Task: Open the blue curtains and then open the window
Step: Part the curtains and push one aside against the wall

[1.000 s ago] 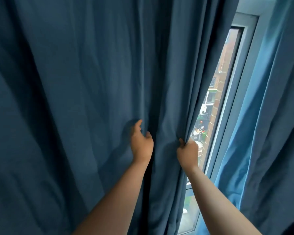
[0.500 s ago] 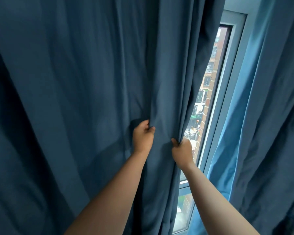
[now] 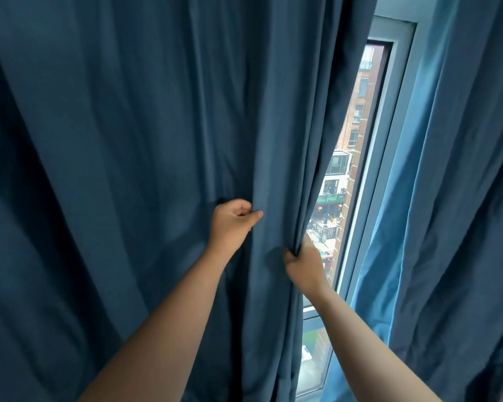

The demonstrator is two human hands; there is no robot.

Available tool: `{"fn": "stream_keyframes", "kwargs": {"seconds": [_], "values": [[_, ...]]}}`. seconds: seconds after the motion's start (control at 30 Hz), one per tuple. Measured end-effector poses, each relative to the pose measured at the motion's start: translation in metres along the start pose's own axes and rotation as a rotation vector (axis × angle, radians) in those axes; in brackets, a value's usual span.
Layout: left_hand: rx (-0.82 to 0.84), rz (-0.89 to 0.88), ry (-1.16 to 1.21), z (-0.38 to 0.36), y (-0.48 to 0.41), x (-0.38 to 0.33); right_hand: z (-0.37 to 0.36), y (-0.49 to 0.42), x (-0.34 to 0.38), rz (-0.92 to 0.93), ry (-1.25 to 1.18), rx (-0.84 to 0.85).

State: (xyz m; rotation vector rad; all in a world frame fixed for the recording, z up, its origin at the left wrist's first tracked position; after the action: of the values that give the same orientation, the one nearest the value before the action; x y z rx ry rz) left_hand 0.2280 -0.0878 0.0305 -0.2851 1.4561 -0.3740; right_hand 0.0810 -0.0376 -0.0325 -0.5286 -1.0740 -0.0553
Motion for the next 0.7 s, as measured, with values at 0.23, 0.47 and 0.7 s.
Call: {"fn": "stream_keyframes", "kwargs": {"seconds": [0.23,0.47,0.7], "values": [[0.180,0.055,0.024,0.000,0.007,-0.015,-0.011,0.008,0.018,-0.012,-0.150,0.311],[0.316,0.128,0.075,0.001,0.011,-0.022,-0.023,0.009,0.022,0.007,0.011,0.036],[-0.225,-0.213,-0.104,0.023,0.017,0.001,-0.026,0.005,0.022,0.030,0.135,-0.027]]}}
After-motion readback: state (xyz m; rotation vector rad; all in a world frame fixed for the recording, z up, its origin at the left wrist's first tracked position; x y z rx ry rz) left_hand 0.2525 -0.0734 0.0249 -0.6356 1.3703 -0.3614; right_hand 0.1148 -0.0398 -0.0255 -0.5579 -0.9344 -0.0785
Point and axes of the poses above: each hand's wrist, its own y-axis away from the middle knuckle, its own z-axis out of the back of the hand, x = y × z, the point moved 2 cm from there along -y, towards the middle knuckle, and after that the axes turned 1 degree about x, right-handed, at the moved point
